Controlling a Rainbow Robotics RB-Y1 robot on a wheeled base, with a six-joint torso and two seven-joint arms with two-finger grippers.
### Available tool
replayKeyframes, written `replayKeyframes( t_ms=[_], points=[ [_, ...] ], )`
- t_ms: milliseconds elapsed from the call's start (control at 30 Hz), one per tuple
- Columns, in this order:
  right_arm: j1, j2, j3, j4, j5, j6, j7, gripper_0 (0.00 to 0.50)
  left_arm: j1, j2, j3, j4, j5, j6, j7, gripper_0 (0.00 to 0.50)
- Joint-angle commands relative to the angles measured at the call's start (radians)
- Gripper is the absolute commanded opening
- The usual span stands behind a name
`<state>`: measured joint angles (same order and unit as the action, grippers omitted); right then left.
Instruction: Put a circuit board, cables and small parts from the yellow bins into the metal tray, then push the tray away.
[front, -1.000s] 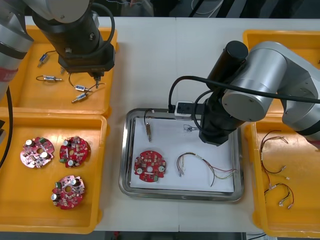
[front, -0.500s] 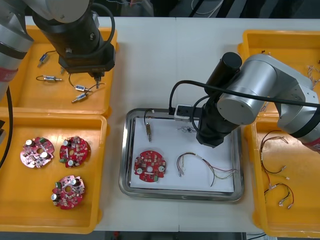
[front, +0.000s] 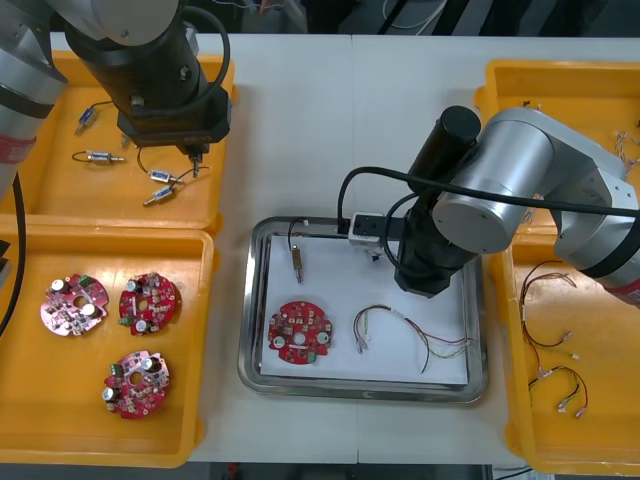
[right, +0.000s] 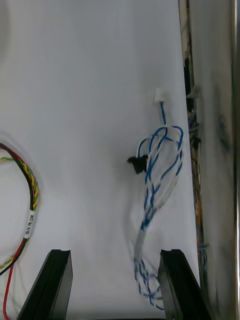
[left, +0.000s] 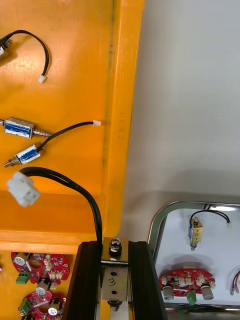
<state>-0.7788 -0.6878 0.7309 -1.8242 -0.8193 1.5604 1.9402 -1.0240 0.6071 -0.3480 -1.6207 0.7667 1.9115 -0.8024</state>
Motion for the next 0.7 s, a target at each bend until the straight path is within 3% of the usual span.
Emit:
replayKeyframes(
  t_ms=[33, 333, 700],
  points=[
    [-0.007, 0.011, -0.004, -0.089, 0.019, 0.061, 0.000, 0.500, -0.044, 0.014, 0.001, -0.031, 0.009, 0.008, 0.080, 0.000],
    [-0.007, 0.011, -0.045, -0.178, 0.025, 0.165, -0.029, 0.500, -0.044, 0.014, 0.001, -0.031, 0.011, 0.008, 0.086, 0.000],
    [-0.005, 0.008, -0.117, -0.218, 0.011, 0.217, -0.040, 0.500, -0.044, 0.014, 0.000, -0.036, 0.013, 0.008, 0.086, 0.000]
  ],
)
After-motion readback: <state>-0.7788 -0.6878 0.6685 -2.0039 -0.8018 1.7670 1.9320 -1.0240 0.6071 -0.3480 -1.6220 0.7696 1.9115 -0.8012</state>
